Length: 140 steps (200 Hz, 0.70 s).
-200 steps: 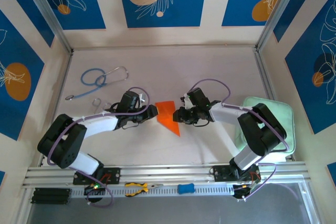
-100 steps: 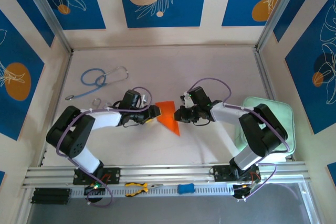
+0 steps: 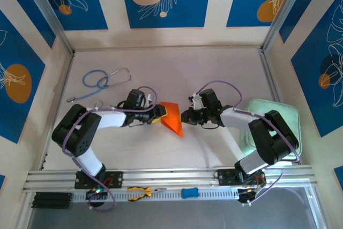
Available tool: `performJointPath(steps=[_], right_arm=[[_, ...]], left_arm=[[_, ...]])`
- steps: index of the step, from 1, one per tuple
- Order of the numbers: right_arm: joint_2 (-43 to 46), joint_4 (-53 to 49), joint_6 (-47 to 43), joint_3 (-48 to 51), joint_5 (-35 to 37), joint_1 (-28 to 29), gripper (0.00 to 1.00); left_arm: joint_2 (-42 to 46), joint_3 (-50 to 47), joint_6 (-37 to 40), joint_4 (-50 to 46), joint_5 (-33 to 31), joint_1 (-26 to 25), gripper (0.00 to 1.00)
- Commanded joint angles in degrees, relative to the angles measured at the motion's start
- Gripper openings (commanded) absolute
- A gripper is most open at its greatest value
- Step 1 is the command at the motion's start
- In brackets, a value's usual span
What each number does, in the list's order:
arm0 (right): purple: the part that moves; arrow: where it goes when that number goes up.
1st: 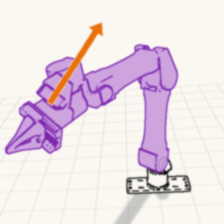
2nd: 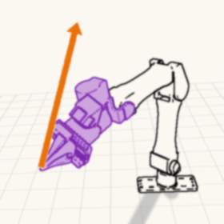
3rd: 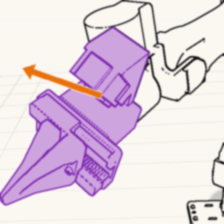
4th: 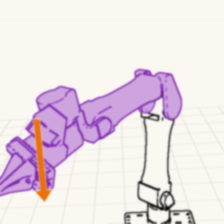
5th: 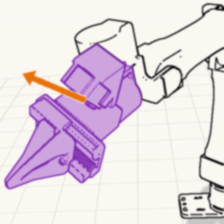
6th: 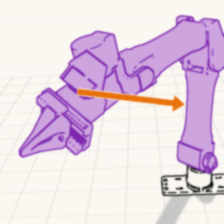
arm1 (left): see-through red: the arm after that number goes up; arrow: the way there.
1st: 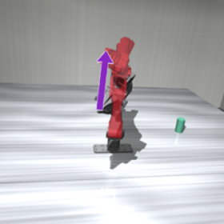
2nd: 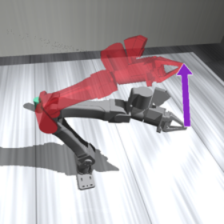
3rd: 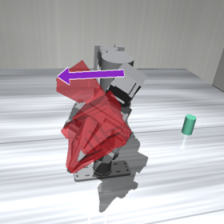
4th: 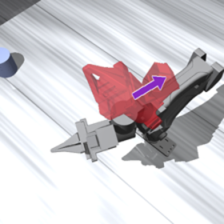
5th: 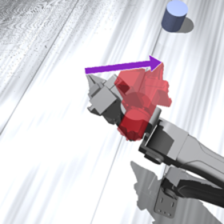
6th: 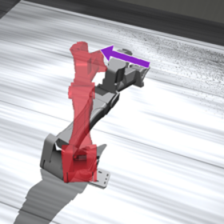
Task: Fold a paper plane with a square sheet of paper (pick it up from the middle)
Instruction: Fourth fold the wing at the center of the table.
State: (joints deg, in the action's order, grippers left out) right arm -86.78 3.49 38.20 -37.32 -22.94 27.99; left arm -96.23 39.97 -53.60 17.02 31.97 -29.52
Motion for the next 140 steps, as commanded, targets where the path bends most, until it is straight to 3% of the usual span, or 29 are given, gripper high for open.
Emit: performJointPath(steps=[1,47,73,90,114,140], right_arm=[[1.35,0.99,0.22,0.93,-2.26,-0.48,0.09],[1.09,0.83,0.04,1.27,-2.43,-0.69,0.1],[1.01,-2.7,-1.75,0.11,-0.09,-0.2,0.12],[2.3,-7.88,-4.16,-1.37,6.21,1.61,0.21],[6.61,-11.22,-5.13,-0.88,17.61,4.5,0.35],[11.79,-8.24,-7.77,2.01,27.22,8.35,0.44]], left_arm=[[-1.98,1.5,-1.73,3.47,2.21,0.61,0.56],[-5.42,2.13,-4.05,7.92,2.8,0.7,0.39],[-4.83,1.09,-5.2,9.21,1.17,0.71,0.19],[-2.95,-0.81,-6.72,10.29,-1.44,0.59,0.09],[0.35,-2.6,-7.36,8.39,-4.98,0.43,0.05],[3.29,-3.64,-8.26,6.24,-8.75,-0.25,0.03]])
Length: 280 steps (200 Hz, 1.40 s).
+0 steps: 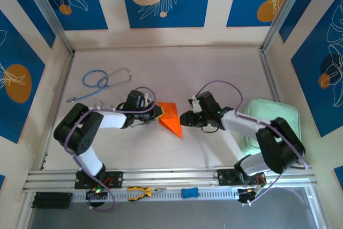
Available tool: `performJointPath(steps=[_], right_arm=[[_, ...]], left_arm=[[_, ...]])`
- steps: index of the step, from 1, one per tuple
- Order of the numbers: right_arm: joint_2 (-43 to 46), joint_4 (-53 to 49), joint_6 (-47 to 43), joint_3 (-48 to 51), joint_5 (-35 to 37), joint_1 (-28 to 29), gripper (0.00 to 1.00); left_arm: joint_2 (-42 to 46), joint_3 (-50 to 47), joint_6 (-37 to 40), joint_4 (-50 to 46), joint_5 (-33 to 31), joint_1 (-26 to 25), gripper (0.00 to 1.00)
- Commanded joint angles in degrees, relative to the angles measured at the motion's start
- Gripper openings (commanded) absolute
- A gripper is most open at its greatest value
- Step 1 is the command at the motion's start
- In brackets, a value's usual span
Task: Fold a paper plane with a square sheet of paper (pick it up from the middle)
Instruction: Fourth fold the wing at the center of the table.
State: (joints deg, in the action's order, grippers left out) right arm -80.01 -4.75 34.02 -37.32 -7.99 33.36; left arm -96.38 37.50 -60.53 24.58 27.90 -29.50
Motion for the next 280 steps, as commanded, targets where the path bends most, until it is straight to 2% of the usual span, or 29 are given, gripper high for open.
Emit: performJointPath(steps=[1,25,47,77,148,184,251,280], right_arm=[[5.16,0.31,-3.82,2.18,12.59,3.13,0.44],[8.64,10.28,-12.55,7.45,22.09,10.89,0.49],[7.75,20.28,-22.97,11.11,28.79,18.8,0.5],[2.95,27.67,-31.86,11.31,35.41,24.78,0.5],[-6.46,32.2,-39.34,9.33,38.14,26.29,0.48],[-7.82,32.1,-38.75,9.33,40.1,26.32,0.47],[-10.26,32.24,-36.29,8.55,41.59,26.22,0.3],[-10.02,32.09,-35.25,8.79,41.49,25.96,0.26]], left_arm=[[3.59,-1.18,-1.34,-1.48,-4.83,-0.28,0.03],[5.76,-1.89,-2.81,-3.04,-8.52,-1.55,0.02],[7.29,-1.99,-3.23,-4.48,-10.78,-2.37,0.03],[5.89,-0.17,-2.22,-5.86,-8.88,-2.6,0.07],[2.07,2.93,-1.57,-3.23,-3.23,-3.23,0.2],[2.34,3.01,-1.41,-3.66,-3.43,-3.27,0.19],[2.77,3.55,-1.15,-4.63,-3.39,-3.21,0.13],[2.78,3.64,-0.91,-5.08,-3.57,-3.18,0.12]])
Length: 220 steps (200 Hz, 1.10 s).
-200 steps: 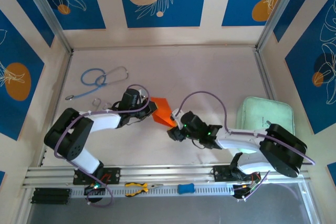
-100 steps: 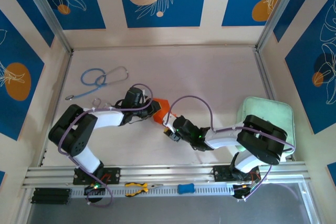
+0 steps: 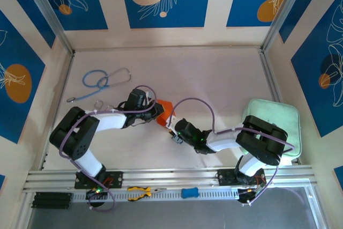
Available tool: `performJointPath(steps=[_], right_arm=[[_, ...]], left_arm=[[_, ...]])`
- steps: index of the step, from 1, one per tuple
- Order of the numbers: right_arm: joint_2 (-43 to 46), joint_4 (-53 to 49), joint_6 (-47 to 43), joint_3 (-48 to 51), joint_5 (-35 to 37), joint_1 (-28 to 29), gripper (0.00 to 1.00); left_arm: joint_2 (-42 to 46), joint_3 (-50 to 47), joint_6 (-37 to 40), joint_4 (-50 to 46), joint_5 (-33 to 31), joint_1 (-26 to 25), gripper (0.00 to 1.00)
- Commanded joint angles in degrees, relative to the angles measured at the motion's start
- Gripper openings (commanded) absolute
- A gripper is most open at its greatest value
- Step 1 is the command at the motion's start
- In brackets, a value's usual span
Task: Fold a paper plane with a square sheet of paper (pick it up from the middle)
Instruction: Fourth fold the wing at the center of the table.
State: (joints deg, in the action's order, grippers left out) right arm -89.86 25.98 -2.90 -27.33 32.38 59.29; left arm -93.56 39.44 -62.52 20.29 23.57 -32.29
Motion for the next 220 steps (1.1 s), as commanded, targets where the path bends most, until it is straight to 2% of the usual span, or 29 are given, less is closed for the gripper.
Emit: performJointPath(steps=[1,86,117,220], right_arm=[[-0.15,1.31,1.66,-1.22,1.11,0.04,0.26],[1.13,0.78,2.99,-0.49,1.11,-0.8,0.23],[1.46,1.74,2.75,-0.23,0.72,-0.93,0.27],[0.04,3.55,2.98,-0.94,0.85,-1.53,0.26]], left_arm=[[-0.04,1.69,1.04,-0.83,0.72,-0.39,0.12],[0.73,2.39,2.57,-4.61,-1.11,-0.32,0.04],[0.79,2.74,2.42,-5.1,-1.09,-0.33,0.05],[0.08,3.43,2.36,-5.62,-0.48,-0.38,0.05]])
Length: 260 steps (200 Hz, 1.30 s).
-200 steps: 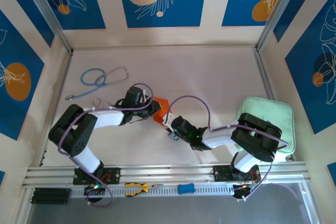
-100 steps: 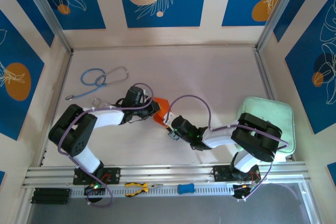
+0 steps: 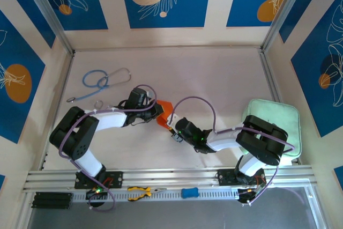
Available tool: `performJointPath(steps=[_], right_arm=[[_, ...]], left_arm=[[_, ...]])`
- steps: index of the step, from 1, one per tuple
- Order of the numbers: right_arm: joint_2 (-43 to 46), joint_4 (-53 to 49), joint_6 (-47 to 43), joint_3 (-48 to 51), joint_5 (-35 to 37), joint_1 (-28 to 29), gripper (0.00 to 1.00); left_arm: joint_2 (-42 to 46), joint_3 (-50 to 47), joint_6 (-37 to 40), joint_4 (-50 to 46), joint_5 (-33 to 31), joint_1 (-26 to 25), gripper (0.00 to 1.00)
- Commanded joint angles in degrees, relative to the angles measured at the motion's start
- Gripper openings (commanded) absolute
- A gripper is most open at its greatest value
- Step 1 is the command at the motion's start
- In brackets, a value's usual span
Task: Fold a paper plane with a square sheet of paper (pick it up from the middle)
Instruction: Fourth fold the wing at the center of the table.
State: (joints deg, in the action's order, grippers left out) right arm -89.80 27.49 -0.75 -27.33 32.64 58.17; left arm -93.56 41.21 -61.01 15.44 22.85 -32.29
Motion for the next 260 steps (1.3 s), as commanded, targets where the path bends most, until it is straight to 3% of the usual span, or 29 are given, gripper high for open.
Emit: performJointPath(steps=[1,126,161,206,260], right_arm=[[-0.03,2.05,0.84,-0.91,0.58,-0.38,0.26],[0.06,0.43,2.75,-0.92,-0.43,-0.52,0.13],[-0.02,-0.25,3.89,-1.14,-1.16,-0.9,0.09],[-0.67,-1.57,6.82,-1.99,-3.49,-1.48,0.08],[-1.78,-2.95,11.98,-2.88,-7.47,-2.83,0.08]], left_arm=[[0.06,1.67,0.87,-0.76,0.25,-0.35,0.05],[0.82,1.68,0.83,-0.85,-0.34,-0.33,0.08],[1.9,1.53,1.05,-1.51,-1.36,-0.35,0.19],[7.01,0.55,2.17,-5.5,-6.38,-0.34,0.48],[11.59,-0.23,3.18,-9.81,-10.65,-0.28,0.54]])
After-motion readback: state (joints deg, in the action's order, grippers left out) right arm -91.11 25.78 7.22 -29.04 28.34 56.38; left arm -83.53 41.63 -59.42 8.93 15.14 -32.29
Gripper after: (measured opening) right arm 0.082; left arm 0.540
